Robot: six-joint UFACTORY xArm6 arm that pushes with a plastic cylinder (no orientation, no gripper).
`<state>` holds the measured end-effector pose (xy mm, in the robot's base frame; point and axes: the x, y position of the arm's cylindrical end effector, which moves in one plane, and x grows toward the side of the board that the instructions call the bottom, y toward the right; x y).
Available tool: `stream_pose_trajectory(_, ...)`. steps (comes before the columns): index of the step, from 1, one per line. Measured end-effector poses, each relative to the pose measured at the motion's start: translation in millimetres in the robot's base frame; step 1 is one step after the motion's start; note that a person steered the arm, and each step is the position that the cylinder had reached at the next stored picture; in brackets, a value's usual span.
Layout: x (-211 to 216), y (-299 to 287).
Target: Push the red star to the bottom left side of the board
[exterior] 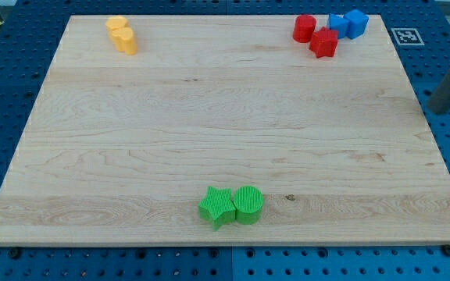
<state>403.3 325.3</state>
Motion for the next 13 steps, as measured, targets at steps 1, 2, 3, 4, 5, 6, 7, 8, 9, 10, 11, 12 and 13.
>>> stream_pose_trajectory(1, -76, -23)
stream_pose_trajectory(2, -123, -50)
stream_pose_trajectory(3, -126, -55)
stream_pose_trajectory(4, -148, -84)
stream_pose_trajectory(5, -148, -112)
stream_pose_trajectory(6, -141, -137)
stream_pose_trajectory(7, -121, -164)
stream_pose_trajectory(8, -103, -190)
stream_pose_trajectory(9, -66, -203)
stream_pose_trajectory(10, -32, -209)
stream_pose_trajectory(11, -29, -234)
stream_pose_trajectory(12, -20, -265)
stream_pose_trajectory(13, -4, -299)
